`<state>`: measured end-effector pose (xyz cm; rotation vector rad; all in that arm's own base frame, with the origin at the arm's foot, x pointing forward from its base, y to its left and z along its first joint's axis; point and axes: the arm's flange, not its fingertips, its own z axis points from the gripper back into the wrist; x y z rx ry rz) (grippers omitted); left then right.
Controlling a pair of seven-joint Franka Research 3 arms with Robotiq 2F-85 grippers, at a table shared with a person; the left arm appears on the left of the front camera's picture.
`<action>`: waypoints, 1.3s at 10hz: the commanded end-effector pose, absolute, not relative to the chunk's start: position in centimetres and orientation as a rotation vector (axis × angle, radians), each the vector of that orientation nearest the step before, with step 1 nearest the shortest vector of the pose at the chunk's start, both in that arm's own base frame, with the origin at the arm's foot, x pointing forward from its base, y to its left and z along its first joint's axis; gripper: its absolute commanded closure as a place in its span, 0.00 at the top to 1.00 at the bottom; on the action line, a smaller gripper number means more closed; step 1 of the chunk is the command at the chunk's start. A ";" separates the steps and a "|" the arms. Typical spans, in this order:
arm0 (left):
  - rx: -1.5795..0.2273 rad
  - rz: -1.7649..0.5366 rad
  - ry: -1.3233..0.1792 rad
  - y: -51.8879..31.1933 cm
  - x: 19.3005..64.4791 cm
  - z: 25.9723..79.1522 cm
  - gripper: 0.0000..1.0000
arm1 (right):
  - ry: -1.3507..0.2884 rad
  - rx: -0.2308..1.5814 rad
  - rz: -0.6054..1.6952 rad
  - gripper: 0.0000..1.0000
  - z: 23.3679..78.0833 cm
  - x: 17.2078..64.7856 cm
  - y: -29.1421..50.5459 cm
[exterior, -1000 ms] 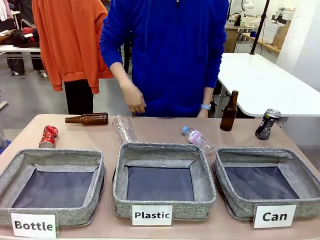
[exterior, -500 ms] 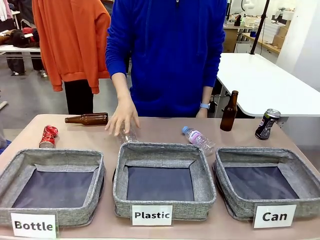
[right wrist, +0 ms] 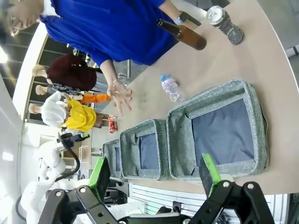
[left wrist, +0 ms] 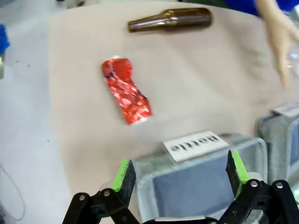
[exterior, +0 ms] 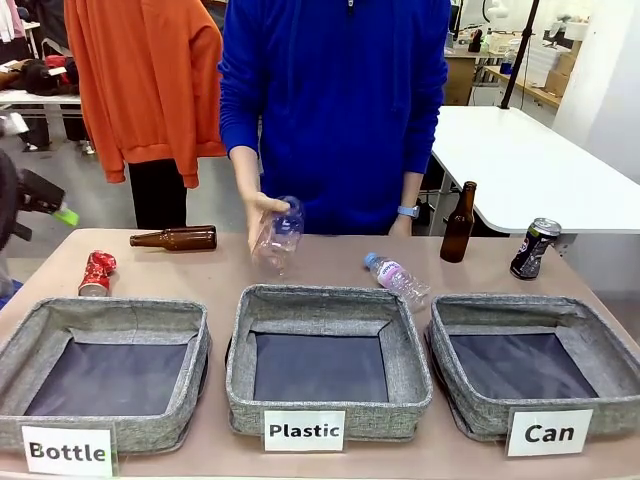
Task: Sort the can waste into the basket.
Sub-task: Pick up the can waste from the table and place it in the right Fabric basket.
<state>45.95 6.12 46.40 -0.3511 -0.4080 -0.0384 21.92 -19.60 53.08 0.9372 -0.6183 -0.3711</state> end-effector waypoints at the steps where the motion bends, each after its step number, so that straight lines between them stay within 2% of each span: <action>1: -0.408 -0.052 -0.421 6.4 44.0 47.6 1.00 | -0.637 0.951 -0.344 1.00 53.3 21.9 -19.8; 2: -0.408 -0.052 -0.421 6.4 44.0 47.6 1.00 | -0.637 0.951 -0.344 1.00 53.3 21.9 -19.8; 6: -0.215 0.139 -0.251 6.0 52.6 44.0 1.00 | -0.637 0.951 -0.344 1.00 53.3 21.9 -19.8; 10: -0.117 0.229 -0.188 5.2 57.6 38.7 1.00 | -0.637 0.951 -0.344 1.00 53.3 21.9 -19.8; 13: -0.087 0.254 -0.085 3.8 59.3 34.1 1.00 | -0.637 0.951 -0.344 1.00 53.3 21.9 -19.8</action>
